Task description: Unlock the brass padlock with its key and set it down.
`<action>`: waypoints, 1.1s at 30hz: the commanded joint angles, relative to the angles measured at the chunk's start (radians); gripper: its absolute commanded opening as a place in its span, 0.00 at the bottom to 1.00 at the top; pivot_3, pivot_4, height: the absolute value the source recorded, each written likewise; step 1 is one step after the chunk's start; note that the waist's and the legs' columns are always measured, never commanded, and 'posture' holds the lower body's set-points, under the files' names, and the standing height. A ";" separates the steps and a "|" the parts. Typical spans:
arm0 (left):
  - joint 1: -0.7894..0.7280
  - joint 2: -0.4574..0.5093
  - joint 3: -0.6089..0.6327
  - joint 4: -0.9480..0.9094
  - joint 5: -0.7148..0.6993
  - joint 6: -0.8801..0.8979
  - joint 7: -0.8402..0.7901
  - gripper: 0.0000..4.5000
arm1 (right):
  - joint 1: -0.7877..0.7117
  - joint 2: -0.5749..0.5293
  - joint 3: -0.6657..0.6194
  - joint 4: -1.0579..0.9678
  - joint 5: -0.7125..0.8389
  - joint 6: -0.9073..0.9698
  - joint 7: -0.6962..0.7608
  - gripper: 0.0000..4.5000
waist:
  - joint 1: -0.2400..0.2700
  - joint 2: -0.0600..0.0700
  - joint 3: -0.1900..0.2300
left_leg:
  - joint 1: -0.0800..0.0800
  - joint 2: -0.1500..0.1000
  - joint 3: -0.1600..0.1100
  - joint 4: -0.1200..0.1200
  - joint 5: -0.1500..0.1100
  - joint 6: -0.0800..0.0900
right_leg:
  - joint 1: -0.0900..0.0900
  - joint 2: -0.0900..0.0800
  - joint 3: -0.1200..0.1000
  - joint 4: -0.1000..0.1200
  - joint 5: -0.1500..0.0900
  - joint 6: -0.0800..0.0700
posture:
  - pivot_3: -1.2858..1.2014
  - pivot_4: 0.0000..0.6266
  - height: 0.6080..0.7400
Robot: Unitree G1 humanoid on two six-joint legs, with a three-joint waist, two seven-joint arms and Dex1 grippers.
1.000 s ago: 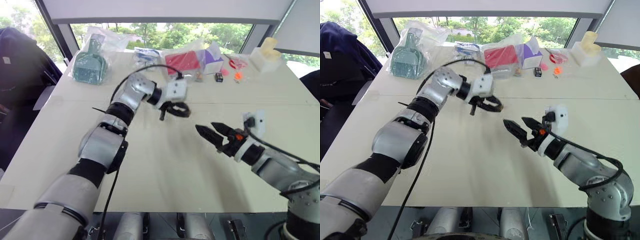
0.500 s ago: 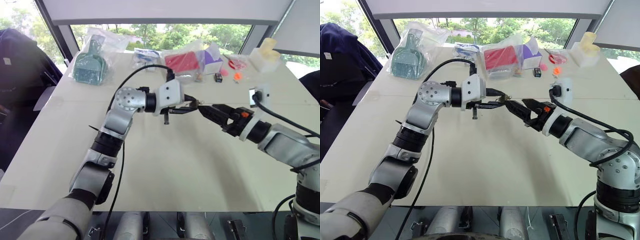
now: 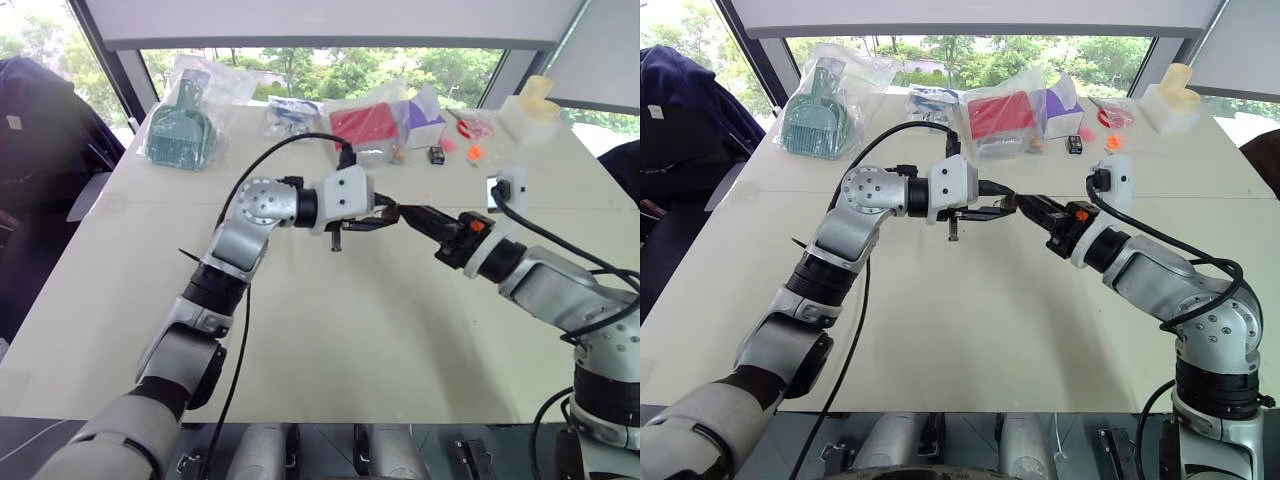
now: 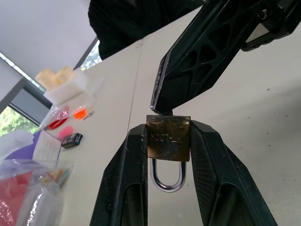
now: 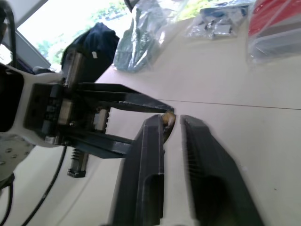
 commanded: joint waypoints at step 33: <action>-0.059 0.063 -0.036 0.074 0.360 -0.750 0.545 0.15 | -0.037 0.358 -0.020 0.107 0.262 -0.325 -0.537 0.00 | 0.001 0.000 0.000 | 0.000 0.000 0.001 0.000 0.000 0.000 | 0.000 0.000 0.000 0.001 0.000 0.001 | 0.52 0.24 1.00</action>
